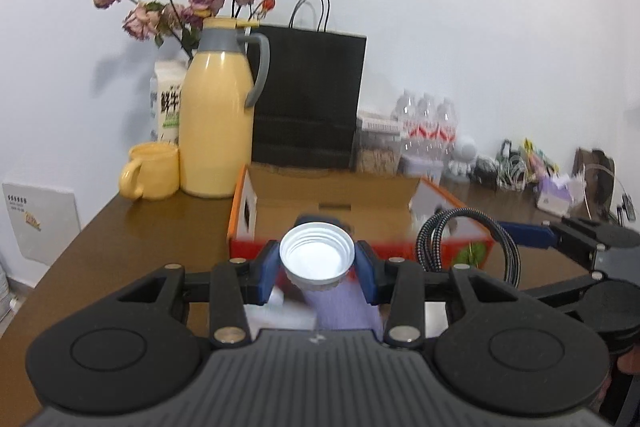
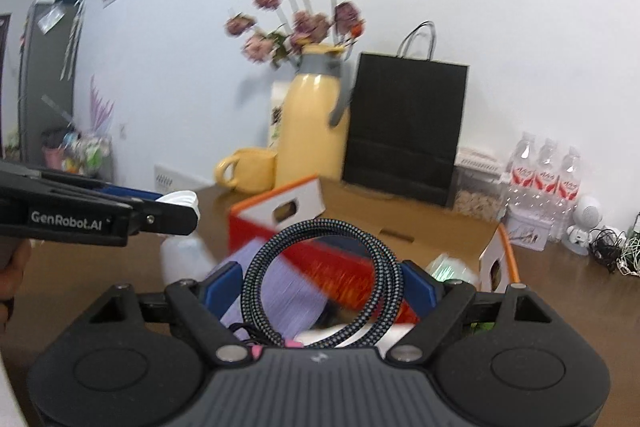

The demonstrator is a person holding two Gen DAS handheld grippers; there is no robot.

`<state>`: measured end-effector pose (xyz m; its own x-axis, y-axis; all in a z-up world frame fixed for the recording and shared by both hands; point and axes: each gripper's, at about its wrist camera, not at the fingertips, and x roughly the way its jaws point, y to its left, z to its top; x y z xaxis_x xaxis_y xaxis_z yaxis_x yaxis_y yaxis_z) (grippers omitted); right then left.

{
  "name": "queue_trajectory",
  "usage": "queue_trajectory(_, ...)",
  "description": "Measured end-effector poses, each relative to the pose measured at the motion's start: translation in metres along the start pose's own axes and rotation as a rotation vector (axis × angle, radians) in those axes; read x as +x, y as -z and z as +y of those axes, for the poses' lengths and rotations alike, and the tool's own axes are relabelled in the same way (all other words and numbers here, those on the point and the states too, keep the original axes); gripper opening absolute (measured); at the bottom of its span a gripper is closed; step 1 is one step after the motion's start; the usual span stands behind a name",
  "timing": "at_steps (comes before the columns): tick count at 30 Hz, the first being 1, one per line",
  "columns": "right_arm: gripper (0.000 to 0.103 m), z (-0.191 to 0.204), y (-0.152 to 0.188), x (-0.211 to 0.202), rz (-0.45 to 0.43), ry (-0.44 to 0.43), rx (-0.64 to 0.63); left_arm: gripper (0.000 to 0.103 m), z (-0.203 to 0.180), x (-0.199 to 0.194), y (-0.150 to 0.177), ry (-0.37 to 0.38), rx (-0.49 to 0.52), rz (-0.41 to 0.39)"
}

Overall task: Organize objects
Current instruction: 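Carry the white cap and black cable over the cardboard box with both tools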

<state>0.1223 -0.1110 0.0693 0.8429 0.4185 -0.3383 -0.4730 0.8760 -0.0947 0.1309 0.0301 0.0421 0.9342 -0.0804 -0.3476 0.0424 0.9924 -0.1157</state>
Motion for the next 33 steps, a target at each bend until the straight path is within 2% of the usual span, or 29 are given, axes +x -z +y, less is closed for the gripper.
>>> queue_trajectory(9,0.084,-0.056,-0.043,0.065,-0.041,0.071,0.090,0.041,-0.008,0.082,-0.054,-0.013,-0.024,-0.025)
queue_trajectory(16,0.084,-0.094,-0.050,0.130,0.015,0.105,0.145,0.041,-0.009,0.153,-0.070,-0.025,-0.064,0.045)
queue_trajectory(21,0.084,-0.110,-0.038,0.152,0.071,0.118,0.197,0.041,-0.010,0.177,-0.064,-0.052,-0.060,0.075)
queue_trajectory(30,0.085,-0.111,-0.031,0.159,0.129,0.137,0.202,0.041,-0.007,0.192,-0.053,-0.100,-0.040,0.131)
queue_trajectory(31,0.085,-0.111,-0.031,0.159,0.135,0.140,0.201,0.045,-0.007,0.192,-0.053,-0.106,-0.037,0.130)
queue_trajectory(33,0.086,-0.111,-0.030,0.161,0.154,0.147,0.199,0.068,-0.008,0.192,-0.053,-0.117,-0.032,0.134)
